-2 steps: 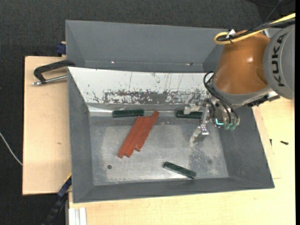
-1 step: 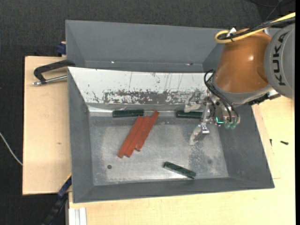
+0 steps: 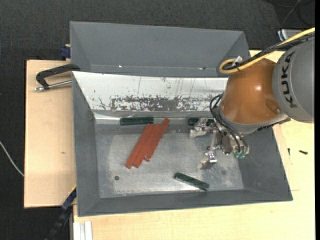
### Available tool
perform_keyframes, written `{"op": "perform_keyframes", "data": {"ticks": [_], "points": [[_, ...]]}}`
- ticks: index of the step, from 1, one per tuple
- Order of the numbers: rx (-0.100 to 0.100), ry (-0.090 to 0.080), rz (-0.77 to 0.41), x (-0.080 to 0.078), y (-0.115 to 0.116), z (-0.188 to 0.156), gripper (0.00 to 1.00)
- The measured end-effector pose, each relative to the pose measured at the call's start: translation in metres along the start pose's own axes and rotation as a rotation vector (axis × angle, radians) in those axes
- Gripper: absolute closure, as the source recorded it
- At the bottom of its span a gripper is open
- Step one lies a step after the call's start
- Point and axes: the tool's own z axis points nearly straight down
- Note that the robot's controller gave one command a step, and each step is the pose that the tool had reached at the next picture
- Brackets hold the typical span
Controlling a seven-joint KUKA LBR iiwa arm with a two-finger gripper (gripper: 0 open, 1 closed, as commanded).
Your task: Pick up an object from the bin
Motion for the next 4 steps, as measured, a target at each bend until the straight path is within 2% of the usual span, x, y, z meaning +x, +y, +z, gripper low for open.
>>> {"op": "perform_keyframes", "data": {"ticks": [1, 2, 3, 4], "points": [[-0.001, 0.006, 0.065, 0.009, 0.031, 0.035, 0.00], [-0.003, 0.006, 0.025, 0.017, 0.016, 0.034, 0.00], [-0.001, 0.014, -0.296, 0.024, 0.004, 0.072, 1.00], [-0.001, 0.014, -0.296, 0.024, 0.004, 0.072, 1.00]]}}
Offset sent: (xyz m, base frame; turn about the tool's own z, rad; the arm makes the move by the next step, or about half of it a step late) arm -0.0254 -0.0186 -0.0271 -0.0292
